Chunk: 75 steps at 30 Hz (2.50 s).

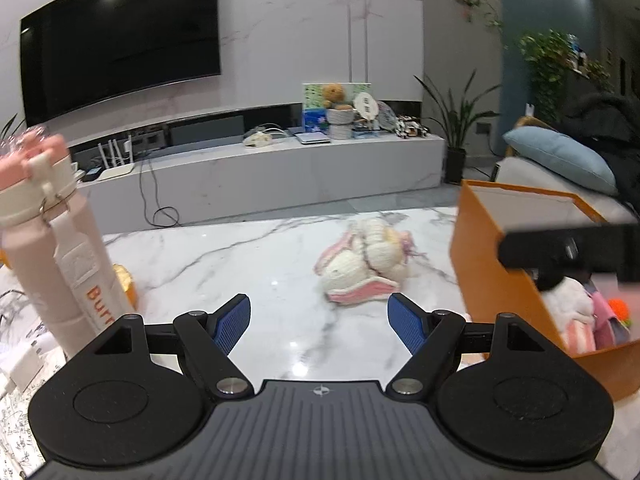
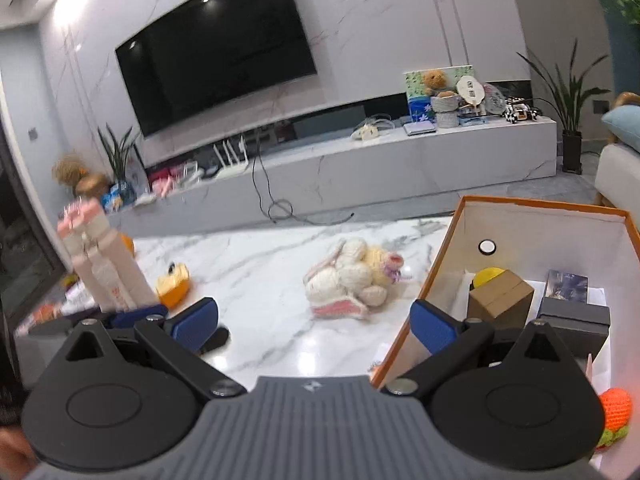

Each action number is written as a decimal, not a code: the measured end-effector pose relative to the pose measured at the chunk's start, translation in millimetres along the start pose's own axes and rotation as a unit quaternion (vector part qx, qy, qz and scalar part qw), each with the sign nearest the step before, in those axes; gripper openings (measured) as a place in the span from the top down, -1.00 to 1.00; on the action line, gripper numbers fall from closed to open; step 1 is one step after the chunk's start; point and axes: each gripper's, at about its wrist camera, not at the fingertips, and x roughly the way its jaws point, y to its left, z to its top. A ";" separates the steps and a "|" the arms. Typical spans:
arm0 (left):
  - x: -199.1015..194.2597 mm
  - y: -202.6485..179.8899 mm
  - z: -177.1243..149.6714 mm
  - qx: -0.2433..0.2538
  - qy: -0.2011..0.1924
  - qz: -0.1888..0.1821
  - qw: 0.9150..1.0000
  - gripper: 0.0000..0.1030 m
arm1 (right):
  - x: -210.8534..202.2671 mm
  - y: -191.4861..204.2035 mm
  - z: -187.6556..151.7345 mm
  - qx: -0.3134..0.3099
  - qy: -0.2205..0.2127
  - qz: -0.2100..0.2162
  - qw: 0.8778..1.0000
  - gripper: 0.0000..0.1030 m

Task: Organize objects
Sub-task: 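Move the right tool to the crocheted bunny and grasp it, then grasp the Vaseline lotion tube with the left tool while the right lifts the bunny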

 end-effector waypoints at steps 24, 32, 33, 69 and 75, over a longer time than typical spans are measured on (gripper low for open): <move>10.2 27.6 -14.2 0.025 0.014 -0.015 0.999 -0.73 | 51.1 31.7 16.1 -0.260 0.052 0.020 0.964 -0.98; 15.6 36.3 -15.3 0.020 0.021 -0.025 0.999 -0.73 | 168.9 34.0 53.2 -0.478 0.193 0.086 0.852 -0.96; 16.5 37.0 -15.9 0.022 0.020 -0.024 0.999 -0.73 | 181.0 33.6 54.0 -0.497 0.190 0.081 0.843 -0.96; 17.7 37.4 -15.9 0.005 0.047 -0.042 0.998 -0.72 | 246.8 34.2 79.2 -0.407 0.214 -0.015 0.888 -0.27; 12.0 38.1 -13.5 0.001 0.036 -0.040 0.999 -0.72 | 148.3 13.0 112.5 -0.205 0.066 -0.045 0.976 -0.27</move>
